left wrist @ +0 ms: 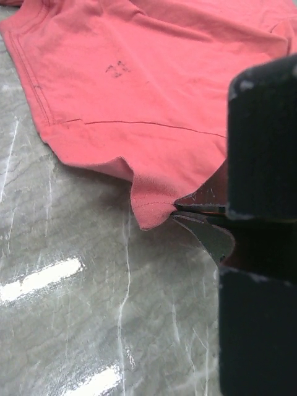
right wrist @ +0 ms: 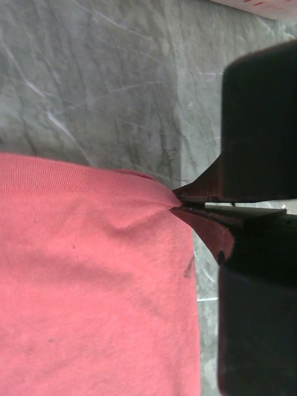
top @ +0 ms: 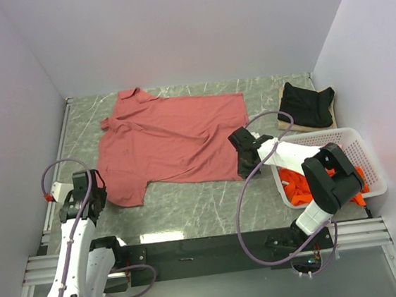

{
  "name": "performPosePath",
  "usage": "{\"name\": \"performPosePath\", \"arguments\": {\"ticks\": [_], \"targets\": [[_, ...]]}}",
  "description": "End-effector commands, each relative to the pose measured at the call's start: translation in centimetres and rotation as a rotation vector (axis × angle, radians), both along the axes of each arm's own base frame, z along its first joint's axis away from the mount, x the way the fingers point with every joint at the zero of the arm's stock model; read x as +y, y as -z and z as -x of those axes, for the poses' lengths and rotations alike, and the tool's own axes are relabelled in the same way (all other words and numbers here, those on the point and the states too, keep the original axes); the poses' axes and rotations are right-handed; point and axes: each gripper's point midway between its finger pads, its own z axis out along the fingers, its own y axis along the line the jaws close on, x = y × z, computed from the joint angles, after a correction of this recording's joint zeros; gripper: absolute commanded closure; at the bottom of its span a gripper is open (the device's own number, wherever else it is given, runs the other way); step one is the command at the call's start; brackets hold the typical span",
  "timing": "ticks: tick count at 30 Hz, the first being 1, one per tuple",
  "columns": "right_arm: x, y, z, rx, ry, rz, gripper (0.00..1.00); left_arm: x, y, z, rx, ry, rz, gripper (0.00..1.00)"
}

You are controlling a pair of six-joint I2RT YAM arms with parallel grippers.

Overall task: Fold and stack the t-shirts
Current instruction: Fold the tshirt

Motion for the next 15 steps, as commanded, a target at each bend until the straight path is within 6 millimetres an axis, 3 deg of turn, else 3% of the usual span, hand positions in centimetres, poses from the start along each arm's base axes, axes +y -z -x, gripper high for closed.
{"name": "performPosePath", "arguments": {"ticks": [1, 8, 15], "targets": [[-0.4, -0.4, 1.4, 0.036, -0.020, 0.052, 1.00, 0.2, -1.9, 0.0, -0.042, -0.002, -0.019, 0.99], [-0.4, -1.6, 6.0, 0.103, -0.074, 0.056, 1.00, 0.7, -5.3, 1.0, -0.071, -0.036, -0.032, 0.99], [-1.1, -2.9, 9.2, 0.149, -0.094, 0.051, 1.00, -0.8, -5.1, 3.8, -0.053, -0.048, 0.065, 0.99]]}}
